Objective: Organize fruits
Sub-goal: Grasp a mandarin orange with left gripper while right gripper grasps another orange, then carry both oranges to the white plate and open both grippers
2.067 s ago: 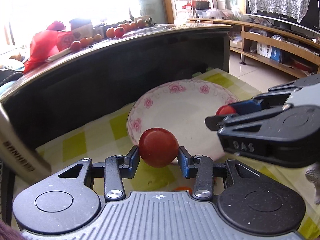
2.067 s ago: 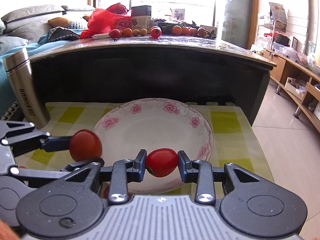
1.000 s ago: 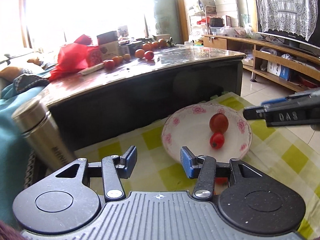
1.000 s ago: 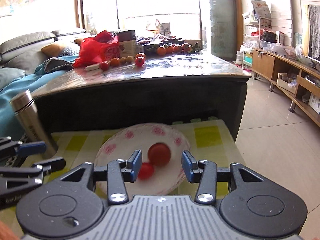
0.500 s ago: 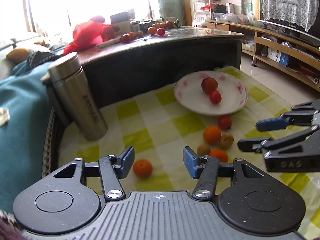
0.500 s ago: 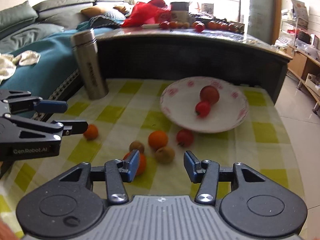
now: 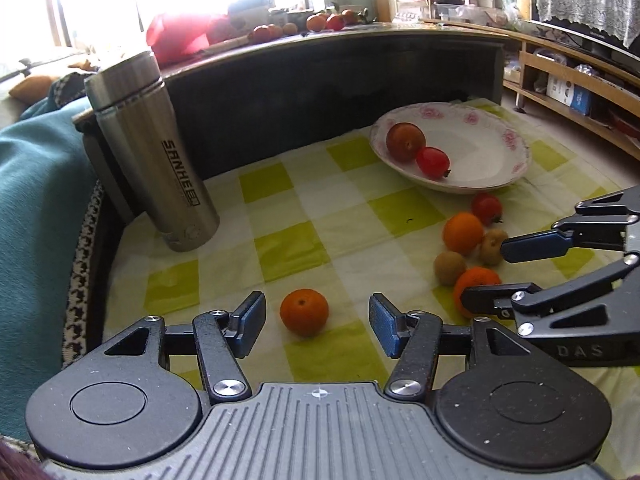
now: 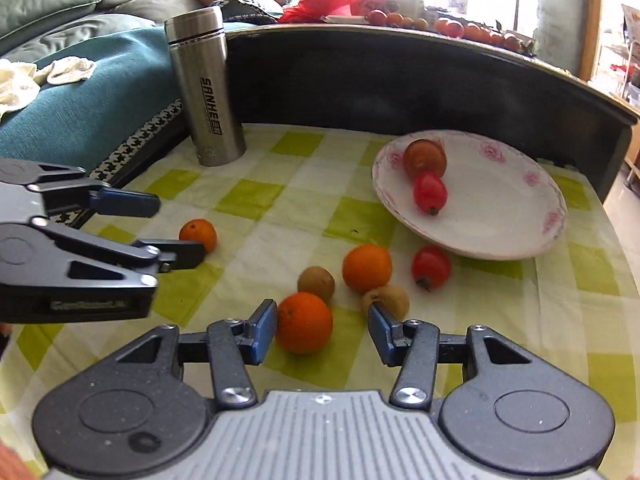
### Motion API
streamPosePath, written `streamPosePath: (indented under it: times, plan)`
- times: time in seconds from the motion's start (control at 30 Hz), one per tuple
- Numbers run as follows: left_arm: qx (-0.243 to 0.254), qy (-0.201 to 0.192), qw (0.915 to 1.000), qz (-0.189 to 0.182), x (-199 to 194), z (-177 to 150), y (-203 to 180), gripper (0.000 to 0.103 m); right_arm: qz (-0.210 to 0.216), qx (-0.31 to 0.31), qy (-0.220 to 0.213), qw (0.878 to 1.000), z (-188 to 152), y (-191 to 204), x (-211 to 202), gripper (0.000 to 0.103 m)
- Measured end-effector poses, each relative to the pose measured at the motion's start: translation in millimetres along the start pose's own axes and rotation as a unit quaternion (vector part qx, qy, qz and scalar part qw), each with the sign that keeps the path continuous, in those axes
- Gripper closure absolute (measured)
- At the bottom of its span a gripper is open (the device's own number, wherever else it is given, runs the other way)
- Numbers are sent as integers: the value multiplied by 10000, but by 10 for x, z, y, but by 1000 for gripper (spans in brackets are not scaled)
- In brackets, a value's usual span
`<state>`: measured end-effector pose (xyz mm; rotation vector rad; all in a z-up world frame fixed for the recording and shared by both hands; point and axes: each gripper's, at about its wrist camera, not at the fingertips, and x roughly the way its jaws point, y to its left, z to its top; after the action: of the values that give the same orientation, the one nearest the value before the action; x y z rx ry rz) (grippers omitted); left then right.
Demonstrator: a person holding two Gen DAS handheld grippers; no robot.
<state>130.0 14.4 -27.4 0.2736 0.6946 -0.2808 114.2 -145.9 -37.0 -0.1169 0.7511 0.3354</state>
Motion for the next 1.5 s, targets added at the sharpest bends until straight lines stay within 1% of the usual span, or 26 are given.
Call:
streamPosePath:
  times: [0.13,0.23,0.43,0.53,0.63,0.67,0.7,0.77,0.83,1.0,1.13,1.37,1.5]
  plan:
    - [0,80,10000,41,110,-33,11,38,37,-85,-63,9999,13,32,27,49]
    - [31,134,9999,60,174,-44,-1,38,106,-65,-3,9999,15,36,58,49]
    - [40,182,9998,79,280,-43,-17,38,88,-87,117,9999,-10,49,142,50]
    - [-20,153,9999,50,305,-36,-11,38,77,-89,127,9999,-21,46,161,52]
    - [-55,136,9999,11,322,-25,-18,46,65,-33,134,9999,-12,29,166,58]
    - [-23,132,9999,14,313,-23,-35,51,89,-7,138,9999,-7,21,170,61]
    - [20,133,9999,9,307,-21,-55,53,123,17,146,9998,-5,16,168,62]
    - [92,143,9999,-1,287,-27,-92,60,56,-10,145,9999,-9,29,157,62]
    - [105,172,9998,-47,273,-29,-109,63,19,-36,146,9999,-17,36,146,63]
    - [113,192,9997,-124,231,-47,-131,63,-69,13,196,9998,-35,7,106,63]
    - [84,189,9994,-271,181,-63,-172,63,-100,60,190,9998,-54,-35,27,63]
    - [253,130,9982,-521,-1,-152,-354,63,-200,67,177,9996,-171,-108,-166,63]
    - [357,120,9977,-558,-18,-201,-419,60,-283,-25,198,9994,-253,-130,-214,63]
